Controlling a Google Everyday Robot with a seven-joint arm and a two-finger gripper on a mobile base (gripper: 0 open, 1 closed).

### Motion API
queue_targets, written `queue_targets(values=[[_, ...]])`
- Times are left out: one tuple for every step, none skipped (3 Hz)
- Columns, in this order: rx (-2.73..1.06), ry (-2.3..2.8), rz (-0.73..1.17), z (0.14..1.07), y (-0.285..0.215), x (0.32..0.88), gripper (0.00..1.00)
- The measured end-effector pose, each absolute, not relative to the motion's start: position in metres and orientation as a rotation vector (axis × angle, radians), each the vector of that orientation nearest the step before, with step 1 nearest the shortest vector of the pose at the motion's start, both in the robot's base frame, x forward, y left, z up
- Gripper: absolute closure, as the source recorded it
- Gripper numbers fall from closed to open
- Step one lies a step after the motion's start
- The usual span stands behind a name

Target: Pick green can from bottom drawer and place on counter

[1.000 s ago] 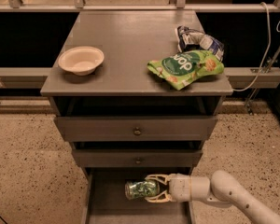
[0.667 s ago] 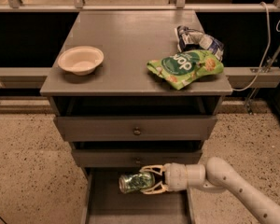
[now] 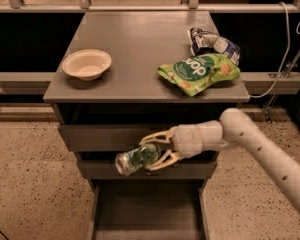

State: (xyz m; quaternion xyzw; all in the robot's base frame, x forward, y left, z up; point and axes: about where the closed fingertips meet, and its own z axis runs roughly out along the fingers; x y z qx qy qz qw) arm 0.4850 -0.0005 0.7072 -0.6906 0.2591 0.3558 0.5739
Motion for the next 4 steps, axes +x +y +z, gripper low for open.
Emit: queue_targets(values=[[-1.624, 0.558, 0.788, 0.775, -0.019, 0.498, 1.0], [-1.695, 0.608, 0.628, 0.806, -0.025, 0.494, 1.0], [-1.761, 0.655, 0.45, 0.844, -0.001, 0.497, 1.0], [-1.812, 0.707, 0.29, 0.886, 0.035, 0.516, 1.0]])
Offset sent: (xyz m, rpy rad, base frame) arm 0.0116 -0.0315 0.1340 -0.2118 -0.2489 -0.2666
